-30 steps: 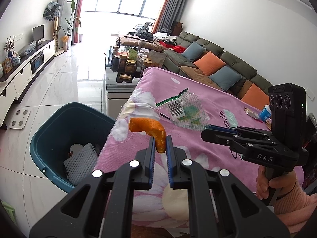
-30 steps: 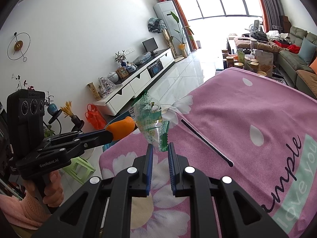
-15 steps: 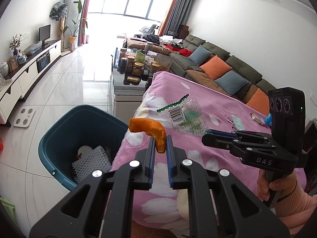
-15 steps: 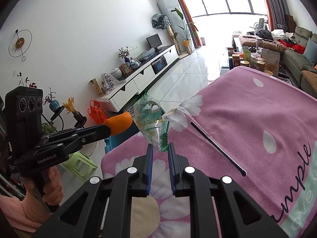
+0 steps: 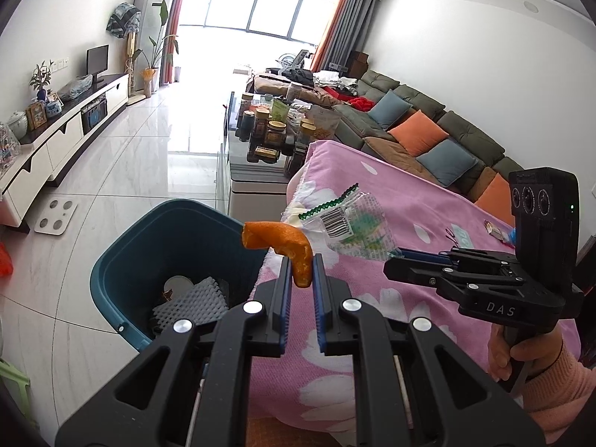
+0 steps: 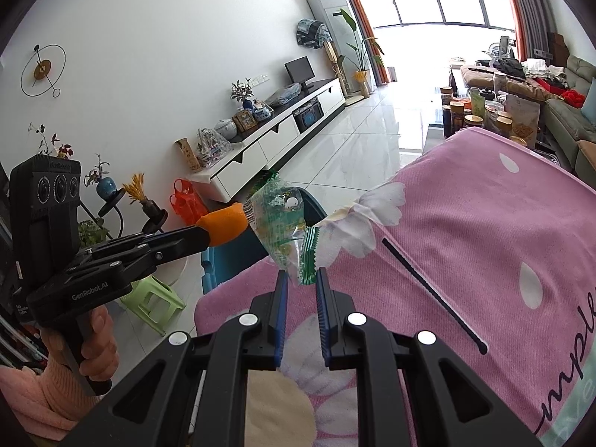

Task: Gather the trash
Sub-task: 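Carry the orange peel and clear wrapper toward the teal bin, then lower both tools over the teal bin and open them to drop the trash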

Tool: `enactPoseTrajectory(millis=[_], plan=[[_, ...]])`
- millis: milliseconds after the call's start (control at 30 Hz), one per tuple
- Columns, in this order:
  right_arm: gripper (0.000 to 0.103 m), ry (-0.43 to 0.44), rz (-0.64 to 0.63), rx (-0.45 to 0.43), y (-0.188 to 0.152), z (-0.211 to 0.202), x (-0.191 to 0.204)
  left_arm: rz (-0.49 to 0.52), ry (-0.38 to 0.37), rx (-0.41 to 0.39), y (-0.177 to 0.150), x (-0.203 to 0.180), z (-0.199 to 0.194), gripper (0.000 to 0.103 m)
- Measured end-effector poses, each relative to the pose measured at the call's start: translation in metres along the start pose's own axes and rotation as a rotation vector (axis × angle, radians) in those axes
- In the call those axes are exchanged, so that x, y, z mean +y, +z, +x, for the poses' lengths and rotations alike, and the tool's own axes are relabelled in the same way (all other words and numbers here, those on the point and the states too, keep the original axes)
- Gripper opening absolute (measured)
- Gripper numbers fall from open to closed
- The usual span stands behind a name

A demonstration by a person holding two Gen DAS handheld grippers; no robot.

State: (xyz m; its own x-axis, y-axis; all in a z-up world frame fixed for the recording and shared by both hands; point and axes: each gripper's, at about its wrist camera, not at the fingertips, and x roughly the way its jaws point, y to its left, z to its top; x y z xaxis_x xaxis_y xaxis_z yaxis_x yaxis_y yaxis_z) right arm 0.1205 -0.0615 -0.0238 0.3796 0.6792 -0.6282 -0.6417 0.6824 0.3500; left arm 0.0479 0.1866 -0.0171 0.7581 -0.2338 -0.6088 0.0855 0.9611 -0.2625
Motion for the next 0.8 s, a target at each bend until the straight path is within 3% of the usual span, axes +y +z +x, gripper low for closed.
enactPoseTrajectory(millis=[800], plan=[[0.014,0.015,-0.044,0.054,0.011,0.028,0.014,-0.045,0.06,0.003,0.005,0.017,0.008,0.011]])
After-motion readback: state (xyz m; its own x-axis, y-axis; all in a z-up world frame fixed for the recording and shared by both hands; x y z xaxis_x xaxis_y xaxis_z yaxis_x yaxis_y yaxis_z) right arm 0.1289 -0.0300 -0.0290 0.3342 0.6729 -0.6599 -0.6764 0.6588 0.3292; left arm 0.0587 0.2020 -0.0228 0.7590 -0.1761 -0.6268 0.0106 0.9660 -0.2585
